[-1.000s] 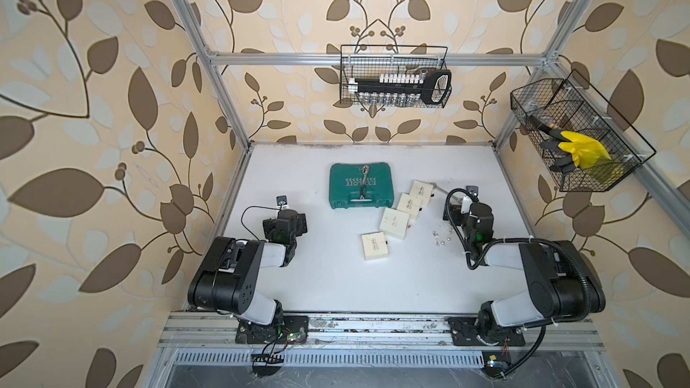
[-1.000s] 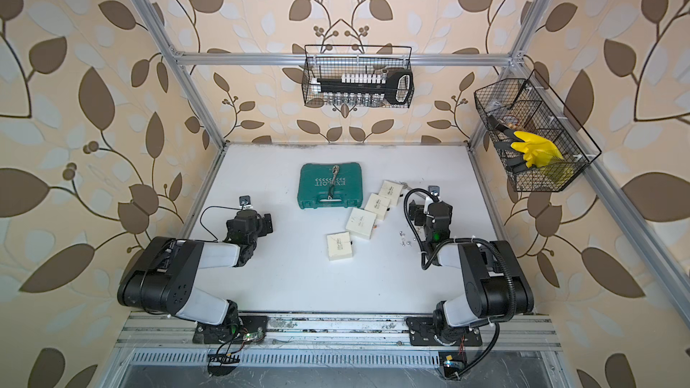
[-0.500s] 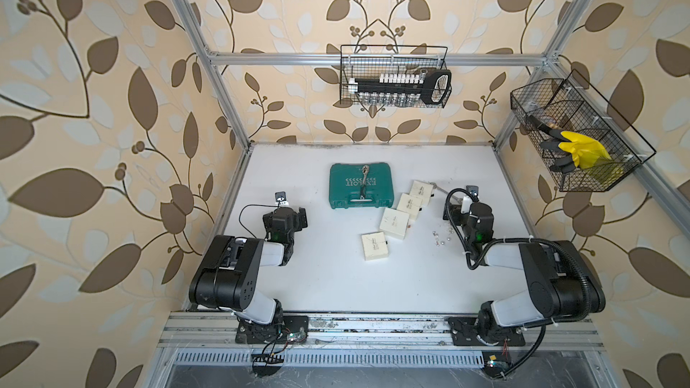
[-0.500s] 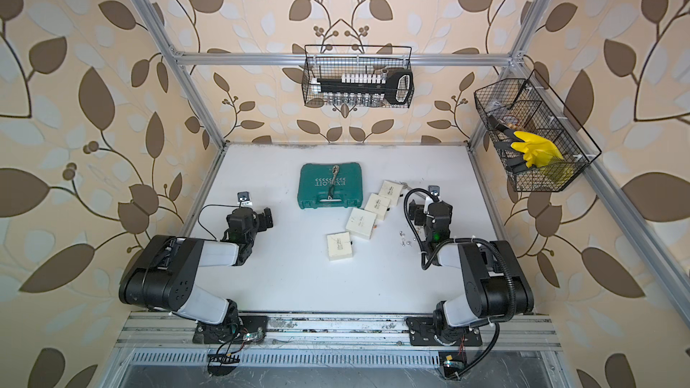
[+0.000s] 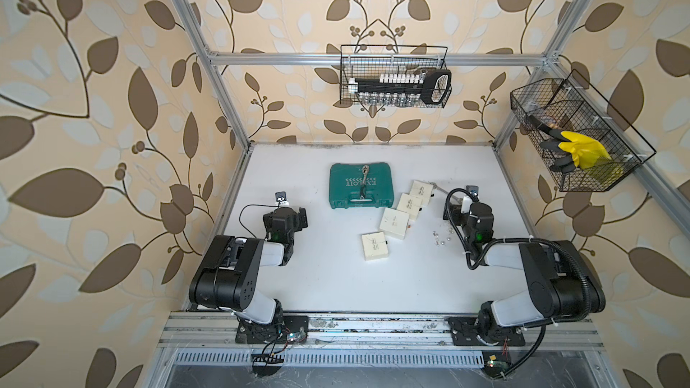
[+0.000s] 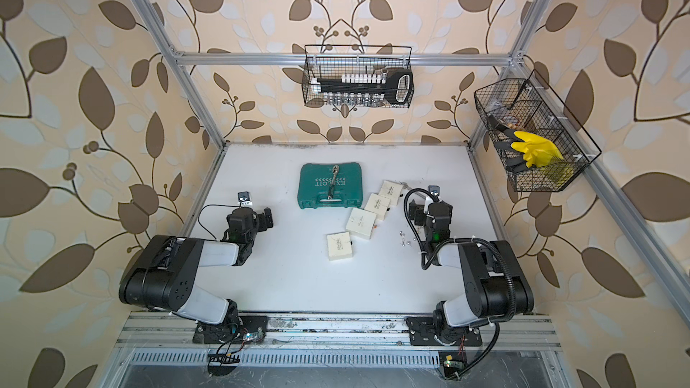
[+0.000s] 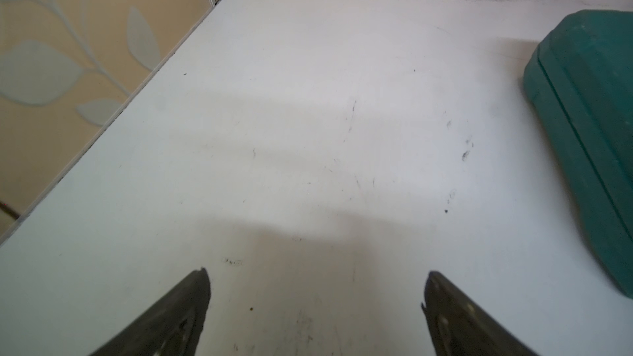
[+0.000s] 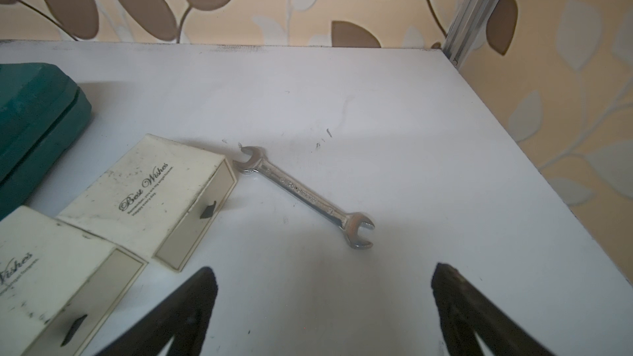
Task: Take out the earrings from the drawer-style jewelry box
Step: Reset both arms
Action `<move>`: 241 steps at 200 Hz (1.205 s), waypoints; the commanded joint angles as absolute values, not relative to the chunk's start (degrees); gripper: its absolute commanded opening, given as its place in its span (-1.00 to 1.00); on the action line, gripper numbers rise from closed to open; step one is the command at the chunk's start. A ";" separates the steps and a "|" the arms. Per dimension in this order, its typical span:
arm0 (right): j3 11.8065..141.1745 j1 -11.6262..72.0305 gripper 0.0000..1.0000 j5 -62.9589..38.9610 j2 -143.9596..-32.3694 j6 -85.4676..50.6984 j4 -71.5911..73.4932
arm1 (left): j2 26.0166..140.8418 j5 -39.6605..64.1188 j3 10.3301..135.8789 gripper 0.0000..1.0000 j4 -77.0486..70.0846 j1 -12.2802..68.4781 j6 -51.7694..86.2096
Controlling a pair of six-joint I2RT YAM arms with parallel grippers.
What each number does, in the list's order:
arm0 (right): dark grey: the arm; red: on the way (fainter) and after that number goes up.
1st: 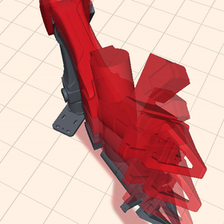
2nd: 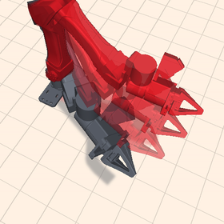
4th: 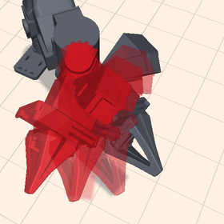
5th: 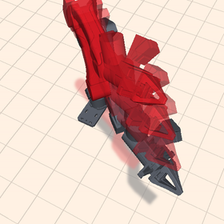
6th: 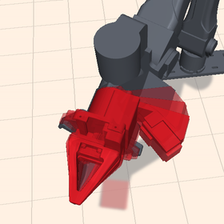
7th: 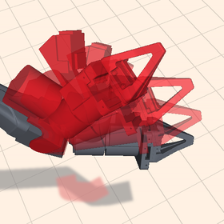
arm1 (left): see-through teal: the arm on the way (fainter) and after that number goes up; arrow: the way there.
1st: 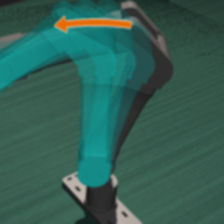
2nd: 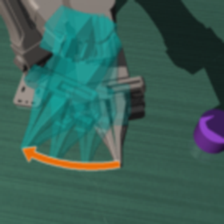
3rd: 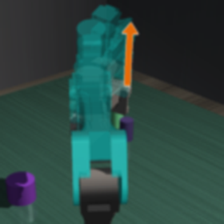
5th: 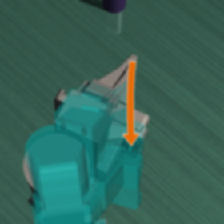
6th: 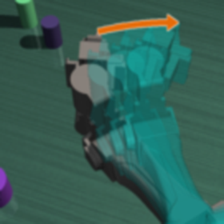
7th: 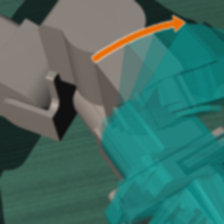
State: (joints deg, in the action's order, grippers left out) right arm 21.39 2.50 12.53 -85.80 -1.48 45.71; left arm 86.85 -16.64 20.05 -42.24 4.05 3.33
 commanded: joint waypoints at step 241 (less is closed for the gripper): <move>21.09 3.31 0.99 12.83 -86.15 -1.67 47.13 | 85.69 -16.17 21.01 0.98 -44.40 3.78 2.81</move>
State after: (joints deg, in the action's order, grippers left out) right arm 21.39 2.90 12.60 -85.80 -1.48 45.71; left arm 86.85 -16.51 20.05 -42.24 4.05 3.33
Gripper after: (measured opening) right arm 0.996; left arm 0.989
